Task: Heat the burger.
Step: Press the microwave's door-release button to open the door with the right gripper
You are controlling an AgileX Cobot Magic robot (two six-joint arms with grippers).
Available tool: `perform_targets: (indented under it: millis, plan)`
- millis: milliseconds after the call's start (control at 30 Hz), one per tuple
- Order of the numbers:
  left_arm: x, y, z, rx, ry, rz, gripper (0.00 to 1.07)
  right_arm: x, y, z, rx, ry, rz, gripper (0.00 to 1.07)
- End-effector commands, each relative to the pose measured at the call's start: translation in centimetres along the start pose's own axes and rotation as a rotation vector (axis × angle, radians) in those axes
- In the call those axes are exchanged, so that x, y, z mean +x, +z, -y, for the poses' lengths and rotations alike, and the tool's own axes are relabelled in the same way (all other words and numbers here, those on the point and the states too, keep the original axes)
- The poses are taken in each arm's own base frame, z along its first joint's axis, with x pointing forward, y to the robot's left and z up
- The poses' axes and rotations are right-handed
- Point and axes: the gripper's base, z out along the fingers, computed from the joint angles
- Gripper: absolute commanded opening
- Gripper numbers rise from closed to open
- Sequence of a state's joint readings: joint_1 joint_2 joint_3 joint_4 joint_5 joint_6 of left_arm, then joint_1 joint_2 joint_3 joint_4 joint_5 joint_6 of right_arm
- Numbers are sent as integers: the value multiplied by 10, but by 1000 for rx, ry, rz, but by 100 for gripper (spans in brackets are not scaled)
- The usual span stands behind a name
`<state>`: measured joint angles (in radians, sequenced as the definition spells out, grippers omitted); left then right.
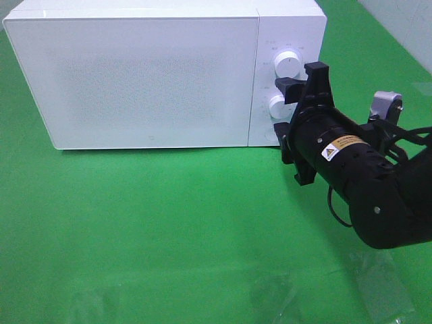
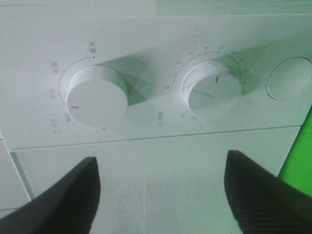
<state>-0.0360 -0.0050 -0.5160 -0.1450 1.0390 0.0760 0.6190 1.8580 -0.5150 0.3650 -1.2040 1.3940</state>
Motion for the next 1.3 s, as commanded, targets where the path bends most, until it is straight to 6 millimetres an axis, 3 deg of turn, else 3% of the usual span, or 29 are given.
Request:
perform_targets:
  millis: [33,267,733,900,1300]
  plan:
    - [0,0,0,-2,-3,14,100,0,-7,-3,6,-47,-29,68]
    - [0,0,0,-2,-3,14,100,-4,-26,-6,90,-222,-81,68]
    - [0,0,0,-2,-3,14,100,-10,-44,-33,191,-850,-227,68]
    - [0,0,0,-2,-3,14,100,-15,-46,-45,254,-1126,-360,68]
    - [0,0,0,-2,-3,14,100,-11,-59,-65,364,-1380,-727,67]
